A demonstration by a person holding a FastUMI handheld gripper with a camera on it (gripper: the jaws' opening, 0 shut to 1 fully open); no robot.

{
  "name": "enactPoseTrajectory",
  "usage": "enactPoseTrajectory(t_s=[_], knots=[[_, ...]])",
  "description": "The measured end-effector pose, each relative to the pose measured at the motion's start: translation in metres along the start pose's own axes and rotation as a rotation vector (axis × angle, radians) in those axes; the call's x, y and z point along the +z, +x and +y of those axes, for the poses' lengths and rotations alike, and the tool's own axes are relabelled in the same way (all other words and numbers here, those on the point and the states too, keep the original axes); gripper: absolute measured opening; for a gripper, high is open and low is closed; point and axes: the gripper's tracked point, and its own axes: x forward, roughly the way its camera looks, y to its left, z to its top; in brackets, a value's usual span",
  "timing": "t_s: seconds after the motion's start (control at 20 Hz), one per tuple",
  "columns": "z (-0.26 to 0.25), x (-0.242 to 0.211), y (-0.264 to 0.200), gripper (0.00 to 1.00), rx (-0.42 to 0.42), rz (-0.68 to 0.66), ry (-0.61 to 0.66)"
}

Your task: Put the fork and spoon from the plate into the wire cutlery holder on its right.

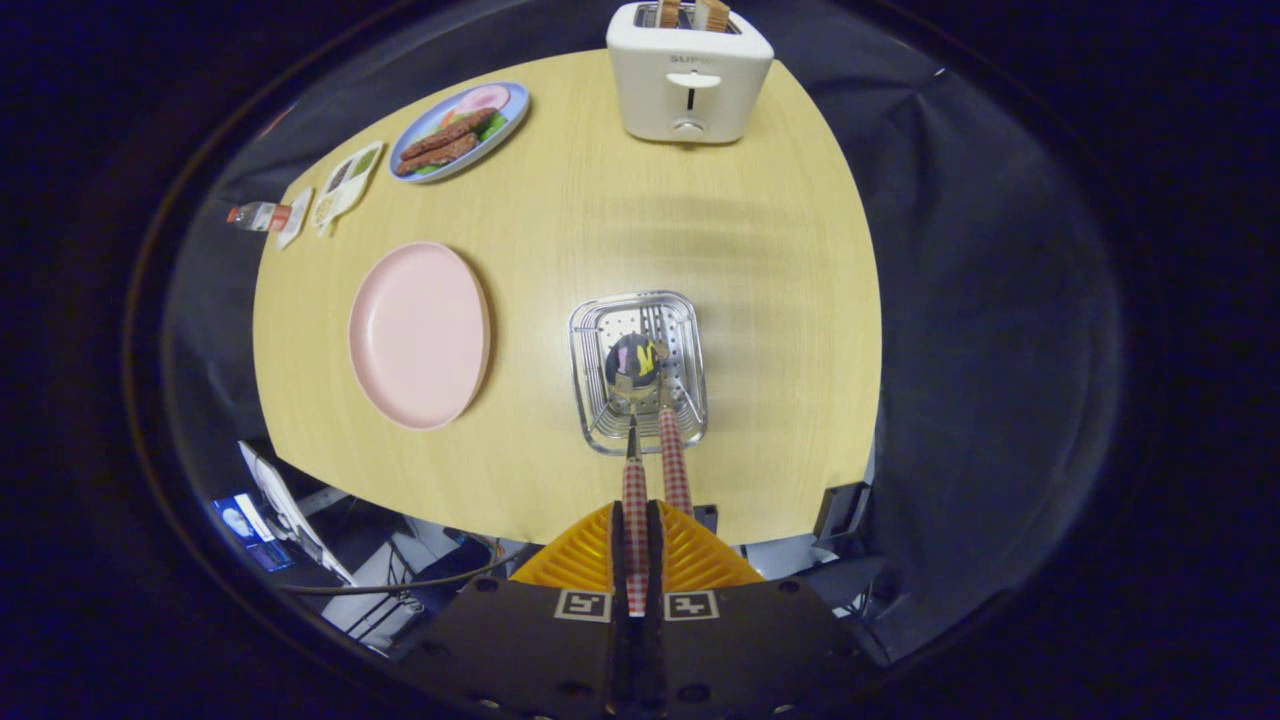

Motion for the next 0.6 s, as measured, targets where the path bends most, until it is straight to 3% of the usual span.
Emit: enactPoseTrajectory(t_s=[0.5, 0.6], knots=[[0.005, 0.023, -0.005, 0.14, 0.010, -0.060, 0.010], [0.006, 0.029, -0.009, 0.25, 0.012, -0.112, 0.000]])
